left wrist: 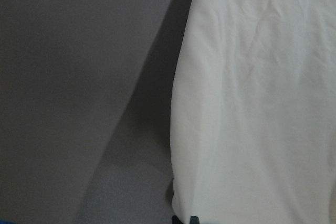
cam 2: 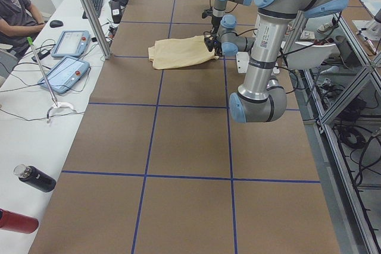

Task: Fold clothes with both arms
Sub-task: 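Lift the near edge with both grippers and fold it toward the far edge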

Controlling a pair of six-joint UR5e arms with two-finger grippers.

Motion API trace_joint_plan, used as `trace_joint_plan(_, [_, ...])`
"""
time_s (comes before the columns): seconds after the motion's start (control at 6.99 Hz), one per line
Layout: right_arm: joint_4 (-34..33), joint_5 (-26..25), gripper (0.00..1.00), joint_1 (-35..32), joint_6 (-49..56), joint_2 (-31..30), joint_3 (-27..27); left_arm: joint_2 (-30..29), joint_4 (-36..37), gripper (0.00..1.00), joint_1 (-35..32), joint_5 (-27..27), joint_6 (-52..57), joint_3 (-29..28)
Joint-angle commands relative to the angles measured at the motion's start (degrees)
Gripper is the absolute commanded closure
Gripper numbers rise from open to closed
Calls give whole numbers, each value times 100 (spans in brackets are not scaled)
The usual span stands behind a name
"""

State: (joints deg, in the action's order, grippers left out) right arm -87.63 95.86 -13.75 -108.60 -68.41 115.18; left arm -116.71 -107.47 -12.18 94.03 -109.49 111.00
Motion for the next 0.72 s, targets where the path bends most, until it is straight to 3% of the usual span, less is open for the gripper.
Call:
trace_joint_plan(0.0, [0,490,100,241,-3,-111,284,-1,321,100,372,54,-2,185])
trace_joint_plan(0.29, [9,697,100,215,-3,-102,304,34,411,100,418,62,-2,308])
trace_joint_plan(0.57, [18,697,100,-344,163,-33,268,8,411,100,95,71,42,326])
